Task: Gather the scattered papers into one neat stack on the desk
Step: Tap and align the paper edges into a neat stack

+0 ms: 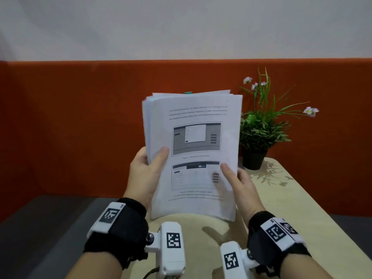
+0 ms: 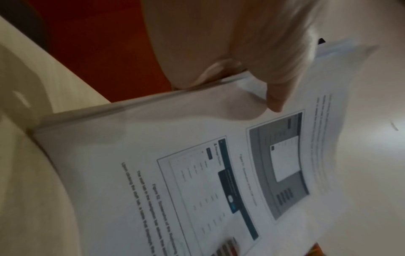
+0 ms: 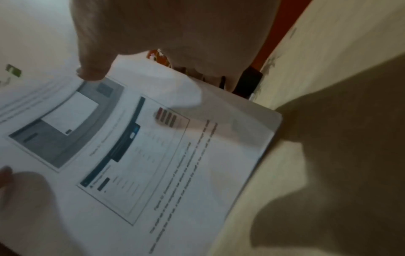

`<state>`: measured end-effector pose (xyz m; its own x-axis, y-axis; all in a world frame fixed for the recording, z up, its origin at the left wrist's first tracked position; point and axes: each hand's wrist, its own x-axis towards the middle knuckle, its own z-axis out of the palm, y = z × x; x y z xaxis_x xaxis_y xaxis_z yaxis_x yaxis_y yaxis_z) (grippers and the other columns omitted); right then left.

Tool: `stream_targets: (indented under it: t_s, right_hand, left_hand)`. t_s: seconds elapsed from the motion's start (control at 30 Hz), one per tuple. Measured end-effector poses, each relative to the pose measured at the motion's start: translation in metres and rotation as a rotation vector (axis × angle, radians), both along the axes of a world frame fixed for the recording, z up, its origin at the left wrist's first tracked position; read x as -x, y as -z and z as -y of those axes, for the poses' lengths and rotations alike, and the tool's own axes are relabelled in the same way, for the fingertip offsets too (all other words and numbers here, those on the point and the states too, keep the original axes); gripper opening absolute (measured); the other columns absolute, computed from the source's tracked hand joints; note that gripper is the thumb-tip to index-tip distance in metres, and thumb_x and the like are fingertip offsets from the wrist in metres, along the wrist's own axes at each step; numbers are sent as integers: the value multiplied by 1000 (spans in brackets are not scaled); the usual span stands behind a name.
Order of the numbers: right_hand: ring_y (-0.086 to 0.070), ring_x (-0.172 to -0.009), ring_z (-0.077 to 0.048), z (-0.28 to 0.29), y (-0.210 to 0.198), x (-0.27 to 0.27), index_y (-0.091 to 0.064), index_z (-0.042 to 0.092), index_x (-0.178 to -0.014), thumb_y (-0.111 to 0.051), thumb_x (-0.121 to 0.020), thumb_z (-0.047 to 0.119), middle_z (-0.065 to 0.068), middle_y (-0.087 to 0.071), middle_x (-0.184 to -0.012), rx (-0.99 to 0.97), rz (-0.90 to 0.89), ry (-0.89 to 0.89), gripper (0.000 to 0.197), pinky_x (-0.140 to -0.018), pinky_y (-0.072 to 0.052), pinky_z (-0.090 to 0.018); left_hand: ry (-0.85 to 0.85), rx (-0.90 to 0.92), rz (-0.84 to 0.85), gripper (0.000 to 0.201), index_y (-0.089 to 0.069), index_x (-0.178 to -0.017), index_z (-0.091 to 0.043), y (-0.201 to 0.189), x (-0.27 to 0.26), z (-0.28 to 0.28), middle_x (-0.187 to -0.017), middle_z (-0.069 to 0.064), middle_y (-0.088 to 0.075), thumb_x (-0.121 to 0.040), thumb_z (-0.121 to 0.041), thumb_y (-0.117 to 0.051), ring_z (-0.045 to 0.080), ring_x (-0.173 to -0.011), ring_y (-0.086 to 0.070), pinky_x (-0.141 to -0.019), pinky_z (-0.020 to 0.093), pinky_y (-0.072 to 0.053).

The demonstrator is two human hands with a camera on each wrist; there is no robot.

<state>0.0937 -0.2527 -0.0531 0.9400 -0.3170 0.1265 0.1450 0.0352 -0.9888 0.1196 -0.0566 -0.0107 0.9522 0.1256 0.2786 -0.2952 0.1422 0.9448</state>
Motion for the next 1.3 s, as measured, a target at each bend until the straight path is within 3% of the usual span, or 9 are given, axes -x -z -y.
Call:
stream_targets:
  t_s: [0.2,0.33,0.53,0.67,0.77,0.93,1.07,1.23,1.3]
  right_hand:
    - [-55,-91,-6,6,-28,-19,-33,20,-144,-69,-72,56,8,-52,-92,-16,92,101,88,-100,-41,-38]
    - [-59,-110,-20,11,-48,-21,-52,25,-131,-74,-55,63,-3,-53,-127,124,164,131,87,-95,-50,-41]
    - [-69,-102,-19,11,-75,-7,-61,13,-116,-65,-87,13,-3,-71,-112,35,345,78,29,-90,-55,-36]
    - [-68,-98,-14,4,-81,5,-57,31,-99,-65,-87,19,7,-69,-104,99,455,209,18,-85,-56,-36]
    - [-64,-97,-11,7,-74,19,-51,34,-98,-67,-83,29,9,-65,-105,116,478,255,22,-77,-53,-29]
    - [-62,-92,-6,8,-72,25,-53,35,-96,-59,-90,20,13,-64,-97,120,434,199,17,-72,-49,-24]
    - [-63,-88,-1,13,-81,28,-53,24,-104,-64,-86,22,13,-64,-98,109,457,221,21,-66,-52,-14]
    - [-69,-96,-14,18,-60,35,-62,24,-103,-64,-87,15,1,-72,-106,81,299,111,19,-81,-57,-34]
    - [-70,-95,-18,21,-59,36,-63,21,-103,-62,-88,12,-1,-73,-105,56,287,60,17,-80,-58,-35]
  left_hand:
    - [-111,-60,77,12,-61,-96,-5,-5,1,3,-98,15,-71,-96,-16,-56,31,-85,-67,-85,54,-54]
    - [-81,-38,115,10,-62,-97,-15,-10,6,-1,-104,9,-74,-98,-13,-52,31,-97,-71,-84,45,-59]
    - [-22,-27,199,17,-60,-97,-28,-28,9,8,-93,-8,-74,-101,-17,-47,5,-81,-73,-66,23,-58]
    - [-186,-82,303,19,-53,-93,-34,-35,14,26,-98,-11,-69,-98,-16,-52,7,-92,-69,-83,31,-56]
    - [-262,-120,326,23,-49,-98,-35,-32,17,29,-91,-18,-65,-90,-18,-62,-6,-80,-66,-73,21,-55]
    - [-248,-187,317,19,-53,-110,-18,-34,19,39,-92,-10,-65,-92,-14,-59,10,-88,-67,-67,24,-56]
    - [-250,-150,341,27,-45,-115,-24,-44,21,40,-97,-18,-58,-93,-13,-57,-2,-87,-61,-59,5,-49]
    - [-307,-206,189,63,-34,-135,-22,-37,22,31,-120,-6,-54,-83,-28,-70,16,-111,-58,-88,30,-51]
    - [-490,-382,337,79,-29,-146,-15,-52,27,29,-139,6,-42,-80,-35,-69,22,-125,-47,-104,41,-42]
